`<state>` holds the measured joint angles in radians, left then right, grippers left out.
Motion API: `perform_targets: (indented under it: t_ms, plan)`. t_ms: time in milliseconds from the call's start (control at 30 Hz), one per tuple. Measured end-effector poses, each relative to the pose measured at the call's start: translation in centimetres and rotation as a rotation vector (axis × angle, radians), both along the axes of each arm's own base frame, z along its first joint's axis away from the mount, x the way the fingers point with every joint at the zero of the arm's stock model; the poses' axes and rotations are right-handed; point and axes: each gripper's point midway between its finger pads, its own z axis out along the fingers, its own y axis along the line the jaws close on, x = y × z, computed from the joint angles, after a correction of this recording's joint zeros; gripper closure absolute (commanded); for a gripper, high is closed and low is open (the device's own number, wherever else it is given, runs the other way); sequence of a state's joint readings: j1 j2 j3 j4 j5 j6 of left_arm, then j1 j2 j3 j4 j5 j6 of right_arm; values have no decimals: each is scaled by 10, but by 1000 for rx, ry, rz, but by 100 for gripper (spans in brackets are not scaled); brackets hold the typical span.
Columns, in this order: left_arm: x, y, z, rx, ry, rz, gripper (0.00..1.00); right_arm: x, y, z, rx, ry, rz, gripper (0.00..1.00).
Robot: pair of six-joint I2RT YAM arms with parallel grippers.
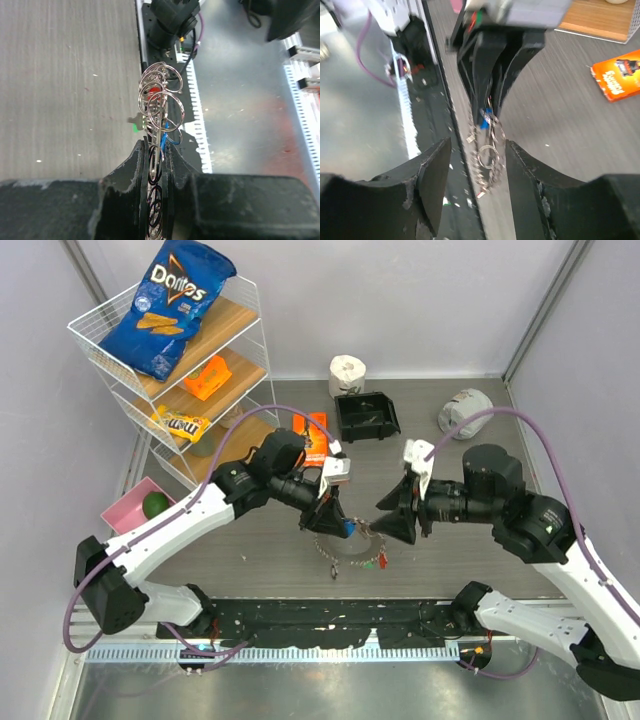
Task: Remove the keys from the keyring
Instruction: Remove the key from the keyring.
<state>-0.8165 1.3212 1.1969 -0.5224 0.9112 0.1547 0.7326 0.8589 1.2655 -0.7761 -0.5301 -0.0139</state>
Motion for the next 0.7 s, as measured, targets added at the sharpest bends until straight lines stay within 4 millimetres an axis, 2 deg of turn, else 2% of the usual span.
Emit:
perform_targets:
  t_ms: [133, 233, 400, 700]
  plan:
    - [-7, 2, 5, -3, 106, -9, 100, -4, -10, -19, -86, -199, 107, 49]
    - [-15, 3, 10, -6, 178, -30, 100, -5, -11, -22, -118, -314, 173, 50]
    - [-21, -2, 20, 3, 275, -75, 100, -12, -2, -22, -146, -466, 294, 52]
    - [-29, 5, 17, 54, 365, -82, 100, -5, 17, -29, -203, -629, 417, 57]
